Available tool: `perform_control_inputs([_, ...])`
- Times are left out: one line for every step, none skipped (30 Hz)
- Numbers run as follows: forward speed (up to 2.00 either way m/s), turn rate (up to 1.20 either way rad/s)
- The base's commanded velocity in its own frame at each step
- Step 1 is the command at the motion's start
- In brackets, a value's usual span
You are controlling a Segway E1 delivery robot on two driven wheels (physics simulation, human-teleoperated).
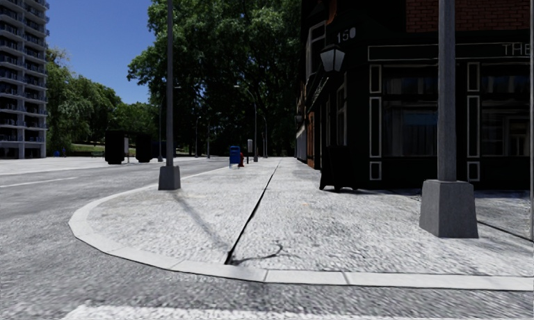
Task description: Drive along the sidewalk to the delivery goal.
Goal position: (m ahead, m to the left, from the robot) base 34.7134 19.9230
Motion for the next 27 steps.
perform_control_inputs([2.0,0.0])
perform_control_inputs([2.0,0.0])
perform_control_inputs([2.0,0.0])
perform_control_inputs([2.0,0.0])
perform_control_inputs([2.0,0.0])
perform_control_inputs([2.0,0.0])
perform_control_inputs([2.0,0.0])
perform_control_inputs([2.0,0.0])
perform_control_inputs([2.0,0.0])
perform_control_inputs([2.0,0.0])
perform_control_inputs([2.0,0.0])
perform_control_inputs([2.0,0.0])
perform_control_inputs([2.0,0.0])
perform_control_inputs([2.0,0.0])
perform_control_inputs([2.0,0.0])
perform_control_inputs([2.0,0.0])
perform_control_inputs([2.0,0.0])
perform_control_inputs([1.94,0.0])
perform_control_inputs([1.7,0.0])
perform_control_inputs([1.65,0.0])
perform_control_inputs([1.63,0.0])
perform_control_inputs([1.6,0.0])
perform_control_inputs([1.47,0.0])
perform_control_inputs([1.39,0.0])
perform_control_inputs([1.35,0.0])
perform_control_inputs([1.35,0.0])
perform_control_inputs([1.35,0.0])
